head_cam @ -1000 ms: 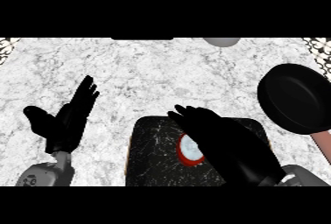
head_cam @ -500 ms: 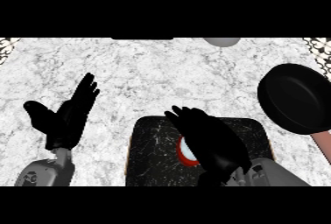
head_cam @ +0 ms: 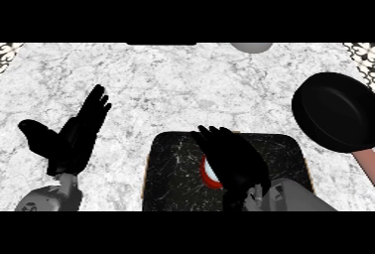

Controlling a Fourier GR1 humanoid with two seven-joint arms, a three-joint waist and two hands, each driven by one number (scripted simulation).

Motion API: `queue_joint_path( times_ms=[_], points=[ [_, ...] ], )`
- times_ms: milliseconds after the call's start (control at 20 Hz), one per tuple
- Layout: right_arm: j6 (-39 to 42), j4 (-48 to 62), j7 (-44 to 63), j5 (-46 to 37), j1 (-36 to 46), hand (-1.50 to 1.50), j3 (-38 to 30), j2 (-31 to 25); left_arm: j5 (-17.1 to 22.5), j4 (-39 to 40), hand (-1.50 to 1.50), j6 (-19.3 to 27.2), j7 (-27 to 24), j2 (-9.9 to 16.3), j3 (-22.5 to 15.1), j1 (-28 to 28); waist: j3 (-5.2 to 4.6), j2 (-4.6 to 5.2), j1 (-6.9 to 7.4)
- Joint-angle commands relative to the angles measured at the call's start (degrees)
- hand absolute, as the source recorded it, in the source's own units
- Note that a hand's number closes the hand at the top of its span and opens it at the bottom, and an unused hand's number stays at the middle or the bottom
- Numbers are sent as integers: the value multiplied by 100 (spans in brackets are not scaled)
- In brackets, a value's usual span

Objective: Pick the can from the tray and place it in the pot

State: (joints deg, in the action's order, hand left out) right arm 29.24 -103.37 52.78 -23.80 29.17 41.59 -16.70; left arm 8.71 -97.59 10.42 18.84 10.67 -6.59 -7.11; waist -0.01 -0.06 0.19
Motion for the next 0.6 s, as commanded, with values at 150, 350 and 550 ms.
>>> queue_joint_path(
  times_ms=[150, 350, 550],
  points=[
    [700, 39, 146, -320, -240, -150, -194, 110, -22, 24, 0, -76, 236, 30, 291, -313, 0, 2, -21],
    [657, 924, -181, -512, 115, -150, -392, 614, -49, 44, 0, -379, -334, -8, 191, 295, 0, 7, 29],
    [265, 333, -920, -862, -422, 150, -207, 687, -247, -29, 0, -147, -206, -296, 39, 260, 2, 2, 1]
  ],
)
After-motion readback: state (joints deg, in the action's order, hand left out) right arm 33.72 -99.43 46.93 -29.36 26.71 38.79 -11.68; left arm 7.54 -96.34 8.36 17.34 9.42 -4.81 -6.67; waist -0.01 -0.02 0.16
